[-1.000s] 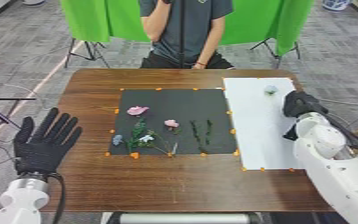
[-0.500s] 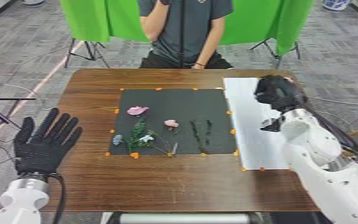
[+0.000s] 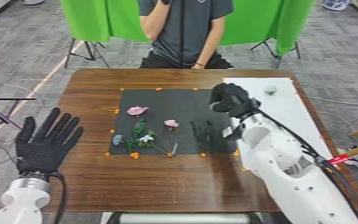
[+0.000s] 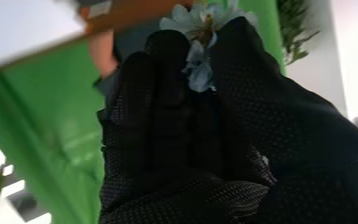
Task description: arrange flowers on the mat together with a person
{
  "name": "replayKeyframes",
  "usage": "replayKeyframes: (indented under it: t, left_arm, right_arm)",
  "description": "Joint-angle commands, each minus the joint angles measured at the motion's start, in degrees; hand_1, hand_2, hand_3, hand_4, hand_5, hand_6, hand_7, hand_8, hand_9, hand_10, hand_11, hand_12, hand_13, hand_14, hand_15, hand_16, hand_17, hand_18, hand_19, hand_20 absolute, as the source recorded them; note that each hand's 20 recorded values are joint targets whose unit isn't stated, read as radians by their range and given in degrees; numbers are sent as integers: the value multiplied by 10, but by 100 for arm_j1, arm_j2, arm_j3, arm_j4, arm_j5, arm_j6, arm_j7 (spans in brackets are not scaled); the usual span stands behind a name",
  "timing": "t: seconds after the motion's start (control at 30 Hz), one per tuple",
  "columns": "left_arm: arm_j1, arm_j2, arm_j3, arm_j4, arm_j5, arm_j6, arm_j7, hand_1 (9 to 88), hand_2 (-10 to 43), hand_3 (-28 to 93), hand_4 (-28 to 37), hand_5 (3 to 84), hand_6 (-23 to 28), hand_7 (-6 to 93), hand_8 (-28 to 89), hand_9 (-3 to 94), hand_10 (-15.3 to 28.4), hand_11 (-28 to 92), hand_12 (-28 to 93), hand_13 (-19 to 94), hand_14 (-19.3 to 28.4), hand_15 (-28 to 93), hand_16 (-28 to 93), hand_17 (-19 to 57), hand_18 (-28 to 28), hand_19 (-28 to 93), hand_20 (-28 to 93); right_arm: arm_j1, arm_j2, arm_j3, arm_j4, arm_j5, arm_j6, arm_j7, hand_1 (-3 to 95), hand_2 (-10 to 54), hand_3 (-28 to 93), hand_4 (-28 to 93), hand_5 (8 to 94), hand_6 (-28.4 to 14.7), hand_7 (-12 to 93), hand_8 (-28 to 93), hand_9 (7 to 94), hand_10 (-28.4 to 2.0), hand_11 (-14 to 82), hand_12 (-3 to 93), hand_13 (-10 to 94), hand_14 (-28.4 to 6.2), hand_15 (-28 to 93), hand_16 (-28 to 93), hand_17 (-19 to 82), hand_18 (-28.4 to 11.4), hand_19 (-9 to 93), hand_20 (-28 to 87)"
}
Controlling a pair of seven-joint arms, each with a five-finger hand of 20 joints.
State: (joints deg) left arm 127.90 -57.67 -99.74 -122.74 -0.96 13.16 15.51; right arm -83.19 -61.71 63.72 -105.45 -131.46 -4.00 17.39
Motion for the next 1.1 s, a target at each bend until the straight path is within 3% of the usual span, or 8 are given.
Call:
replayKeyframes:
  t: [0.03, 0.27, 0.37, 0.57, 0.67, 0.73, 0.87, 1.1]
  left_arm:
    - [82, -94, 67, 21, 14, 7, -105, 245, 138, 679, -283, 406, 74, 91, -99, 366, 156, 178, 72, 284, 150, 229, -53, -52, 131, 284, 113]
    - [58, -101, 124, 35, -11, 8, -204, 244, 137, 680, -283, 406, 75, 90, -99, 367, 156, 179, 73, 284, 150, 230, -53, -51, 131, 283, 113]
    - [54, -88, 118, 23, 3, 11, -185, 244, 138, 680, -283, 406, 74, 93, -98, 366, 156, 180, 74, 283, 151, 232, -52, -52, 131, 283, 113]
    - [57, -87, 141, 17, 9, 25, -201, 244, 138, 680, -283, 407, 74, 95, -99, 366, 155, 181, 75, 284, 152, 234, -52, -53, 132, 286, 115]
    - [93, -114, 165, 6, 0, -25, -250, 245, 141, 679, -283, 407, 75, 95, -99, 368, 157, 183, 75, 285, 151, 235, -52, -53, 132, 286, 115]
    - [65, -115, 181, 20, -11, 2, -235, 244, 142, 681, -283, 408, 75, 94, -99, 368, 156, 183, 75, 286, 151, 235, -52, -53, 132, 287, 115]
    - [96, -114, 150, 4, -2, -6, -217, 242, 141, 685, -283, 408, 75, 95, -98, 367, 156, 183, 75, 286, 151, 237, -52, -54, 133, 289, 115]
    - [103, -121, 157, -1, -36, 12, -167, 238, 139, 691, -283, 411, 77, 97, -97, 366, 157, 182, 76, 285, 156, 246, -50, -54, 133, 292, 116]
  right_arm:
    - [-24, -175, -387, 78, -101, -297, -124, 613, -95, 677, -283, 556, 6, 487, -33, 618, -83, 233, 449, 564, -24, 511, 429, 434, -89, 766, 344]
    - [-69, -184, -414, 150, -232, -231, -106, 610, -95, 680, -283, 549, 6, 464, -37, 610, -86, 228, 444, 556, -26, 510, 429, 428, -94, 772, 339]
    - [-139, -153, -434, 215, -115, 99, -225, 607, -95, 683, -283, 554, 6, 424, -47, 578, -94, 274, 373, 536, -35, 516, 418, 397, -112, 774, 352]
    - [-209, -208, -317, 187, -94, -298, -170, 610, -95, 686, -283, 587, 2, 364, -70, 544, -108, 321, 292, 517, -30, 500, 402, 390, -104, 731, 332]
    - [-257, -215, -258, 119, -106, -384, -186, 606, -95, 689, -283, 589, 2, 349, -66, 540, -111, 329, 269, 516, -34, 488, 391, 394, -91, 718, 256]
    - [-277, -232, -177, 72, -40, -496, -266, 596, -95, 693, -283, 583, 5, 336, -105, 535, -115, 310, 235, 516, -37, 480, 387, 391, -96, 705, 242]
    - [-309, -204, -145, -19, -122, -477, -306, 478, -95, 807, -283, 553, 0, 286, -172, 514, -121, 181, 178, 510, -87, 505, 247, 344, -136, 707, 291]
    - [-306, -122, -136, -116, -180, 22, -331, 464, -95, 816, -283, 541, -4, 252, -161, 495, -120, 131, 153, 520, -86, 425, 197, 339, -147, 705, 300]
